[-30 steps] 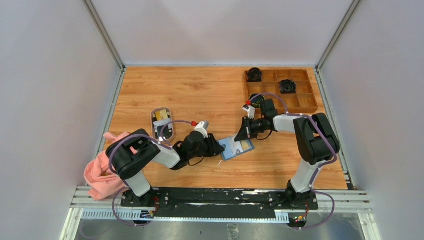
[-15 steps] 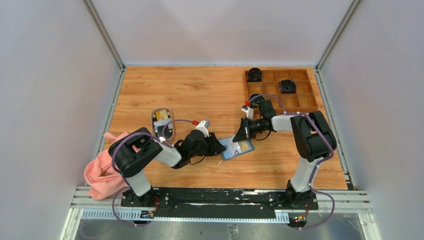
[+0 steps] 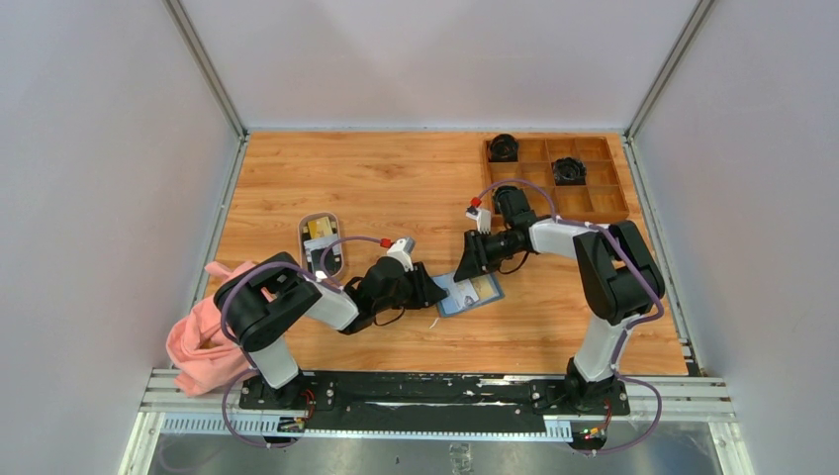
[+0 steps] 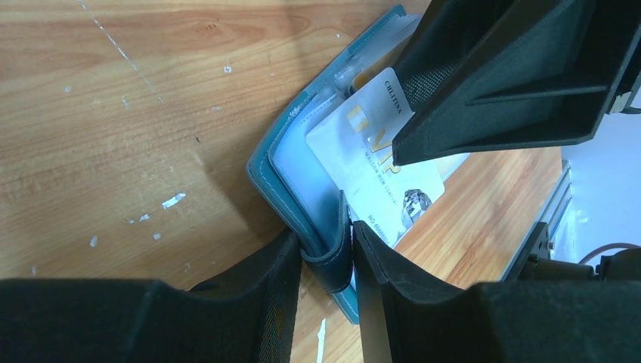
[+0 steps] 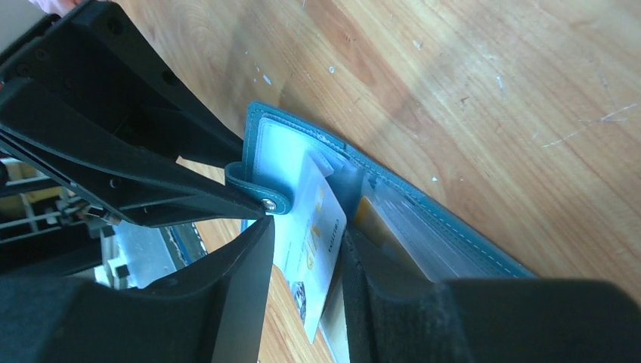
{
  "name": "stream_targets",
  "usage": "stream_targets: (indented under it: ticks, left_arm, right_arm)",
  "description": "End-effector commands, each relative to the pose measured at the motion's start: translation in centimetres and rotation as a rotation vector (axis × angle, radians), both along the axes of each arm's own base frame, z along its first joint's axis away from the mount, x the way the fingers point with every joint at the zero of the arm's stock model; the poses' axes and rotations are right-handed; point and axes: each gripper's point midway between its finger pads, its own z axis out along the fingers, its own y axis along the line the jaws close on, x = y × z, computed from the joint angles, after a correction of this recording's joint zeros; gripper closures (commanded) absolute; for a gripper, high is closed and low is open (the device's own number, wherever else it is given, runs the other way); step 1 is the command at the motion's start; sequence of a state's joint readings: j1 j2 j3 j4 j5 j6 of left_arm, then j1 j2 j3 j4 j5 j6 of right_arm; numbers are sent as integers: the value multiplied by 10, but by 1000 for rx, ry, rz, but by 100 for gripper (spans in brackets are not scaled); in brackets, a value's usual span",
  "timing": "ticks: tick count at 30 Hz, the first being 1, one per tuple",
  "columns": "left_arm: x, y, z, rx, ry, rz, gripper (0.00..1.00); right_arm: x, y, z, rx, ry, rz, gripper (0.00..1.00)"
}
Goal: Put the credit cards into the card holder
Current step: Insert the credit card into the card holder.
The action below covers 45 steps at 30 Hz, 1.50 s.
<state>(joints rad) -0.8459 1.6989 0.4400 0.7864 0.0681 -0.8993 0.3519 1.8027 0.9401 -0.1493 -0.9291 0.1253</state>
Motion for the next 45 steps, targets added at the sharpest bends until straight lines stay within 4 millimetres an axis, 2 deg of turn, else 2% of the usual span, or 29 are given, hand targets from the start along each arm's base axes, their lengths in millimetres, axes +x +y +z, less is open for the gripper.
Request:
stream_targets:
  ticks: [1,6,19,29,34,45]
  left_arm:
    - [-17,27,-37,129,85,10,62]
    - [-18,30,-36,127,81,16,62]
    - [-20,29,-31,83,83,14,63]
    - [-23,27,-27,39,85,6,63]
    - [-24,26,-25,26,84,0,64]
    - [-24,24,-23,-9,86,-7,64]
  right_arm:
    - [-7,-4,0,-110,-65,67,58]
    - [-11,-5,1,-181,-121,121,52]
    - [-18,-7,-5,-303,-172,200,51]
    - [-27,3,17,-178,-133,234,43]
    - [-28,-4,16,-136,-72,231,42]
    - [-28,-15,12,-195,-90,247,41]
